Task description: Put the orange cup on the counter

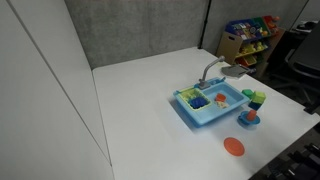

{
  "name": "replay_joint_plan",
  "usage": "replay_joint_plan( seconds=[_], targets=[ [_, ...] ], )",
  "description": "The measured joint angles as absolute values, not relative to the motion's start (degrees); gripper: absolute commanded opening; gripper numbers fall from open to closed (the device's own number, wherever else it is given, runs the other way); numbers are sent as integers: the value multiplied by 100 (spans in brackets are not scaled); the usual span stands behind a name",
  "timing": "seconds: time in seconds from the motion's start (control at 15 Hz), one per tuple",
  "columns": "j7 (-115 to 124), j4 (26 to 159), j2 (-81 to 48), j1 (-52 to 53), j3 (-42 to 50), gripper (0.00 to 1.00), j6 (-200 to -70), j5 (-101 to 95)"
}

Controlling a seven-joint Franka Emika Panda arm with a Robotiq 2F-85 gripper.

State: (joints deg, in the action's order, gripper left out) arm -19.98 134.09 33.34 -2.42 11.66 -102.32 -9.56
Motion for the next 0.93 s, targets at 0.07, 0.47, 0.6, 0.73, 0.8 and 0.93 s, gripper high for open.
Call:
replay_joint_plan(
  seconds=[0.07, 0.47, 0.6, 0.73, 0.8, 0.93],
  targets=[
    [-1938, 13409, 3245, -232, 1129, 100, -10345, -892],
    [-1571, 13448, 2654, -219, 904, 100, -11198, -675],
    [-1443, 13508, 2445, -219, 864, 100, -11532, -647],
    [-1310, 13585, 2224, -221, 835, 100, -11827, -644],
    [-1254, 13623, 2111, -222, 826, 100, -11940, -641],
    [-1183, 13690, 1878, -223, 818, 100, -12106, -601]
  ],
)
